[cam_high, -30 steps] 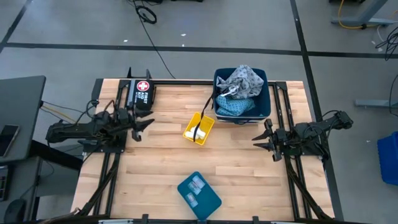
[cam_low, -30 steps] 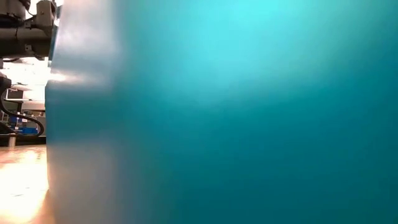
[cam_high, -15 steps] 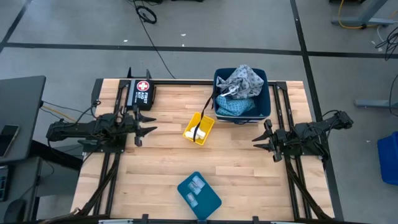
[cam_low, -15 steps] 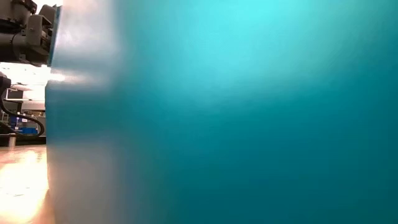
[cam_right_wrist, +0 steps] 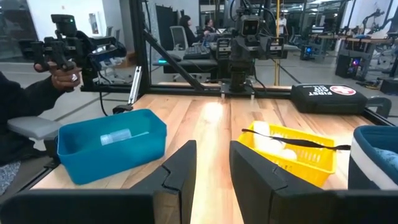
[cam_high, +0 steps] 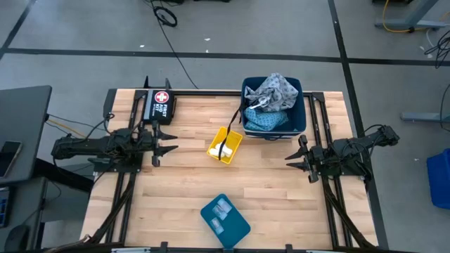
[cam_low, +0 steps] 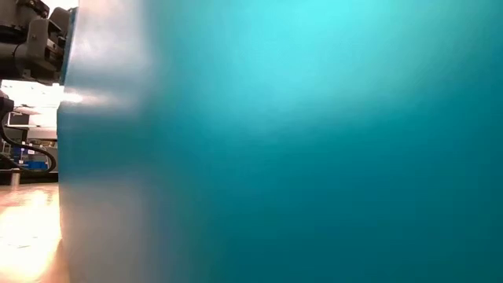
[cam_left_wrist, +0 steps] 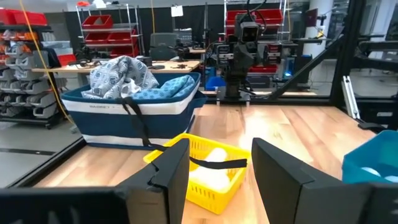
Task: Pick & place medical supplies in basket/bin
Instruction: Return to Home Position
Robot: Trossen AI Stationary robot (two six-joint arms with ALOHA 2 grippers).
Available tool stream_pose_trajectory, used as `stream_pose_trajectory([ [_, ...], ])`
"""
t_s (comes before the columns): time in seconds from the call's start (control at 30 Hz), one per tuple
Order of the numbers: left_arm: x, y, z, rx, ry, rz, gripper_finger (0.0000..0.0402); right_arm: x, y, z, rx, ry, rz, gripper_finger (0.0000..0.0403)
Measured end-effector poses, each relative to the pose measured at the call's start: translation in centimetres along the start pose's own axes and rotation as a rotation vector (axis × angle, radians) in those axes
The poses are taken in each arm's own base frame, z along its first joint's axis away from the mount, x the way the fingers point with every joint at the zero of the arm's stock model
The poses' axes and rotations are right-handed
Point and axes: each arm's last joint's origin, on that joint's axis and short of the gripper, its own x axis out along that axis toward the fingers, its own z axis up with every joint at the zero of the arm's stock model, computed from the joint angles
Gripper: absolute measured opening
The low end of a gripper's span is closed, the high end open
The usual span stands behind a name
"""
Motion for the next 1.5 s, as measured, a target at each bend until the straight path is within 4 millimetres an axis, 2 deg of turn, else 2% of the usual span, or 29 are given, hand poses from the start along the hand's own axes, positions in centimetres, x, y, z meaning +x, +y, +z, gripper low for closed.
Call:
stream_pose_trajectory([
  [0.2, 0.0, 0.0, 0.0, -0.047, 0.000, -0.005, 0.0160, 0.0, -0.1, 0.0, 0.003, -0.002, -0.041, 0.0103],
  [0.33, 0.0, 0.1, -0.1, -0.094, 0.002, 0.034, 0.0160, 0.0, -0.5, 0.1, -0.027, -0.008, -0.163, 0.0103],
  [0.43, 0.0, 0.1, -0.1, -0.053, 0.004, 0.016, 0.0160, -0.1, -0.7, 0.1, -0.030, -0.009, -0.228, 0.0103],
  [0.67, 0.0, 0.2, 0.0, 0.023, 0.000, 0.041, 0.0160, 0.0, -1.0, 0.1, -0.013, -0.005, -0.249, 0.0103],
  [0.9, 0.0, 0.5, 0.0, 0.064, 0.003, 0.074, 0.0160, 0.6, -1.2, -0.5, -0.015, 0.072, -0.284, 0.0103],
  [1.33, 0.0, 0.5, 0.0, 0.089, 0.002, 0.081, 0.0160, 1.7, -1.1, -2.1, 0.132, 0.229, -0.307, 0.0103],
  [1.4, 0.0, 0.5, 0.1, 0.088, -0.005, 0.084, 0.0160, 1.8, -1.1, -2.2, 0.186, 0.227, -0.316, 0.0103],
  [1.5, 0.0, 0.5, 0.3, 0.085, -0.024, 0.091, 0.0160, 2.0, -1.1, -1.6, 0.153, 0.169, -0.328, 0.0103],
])
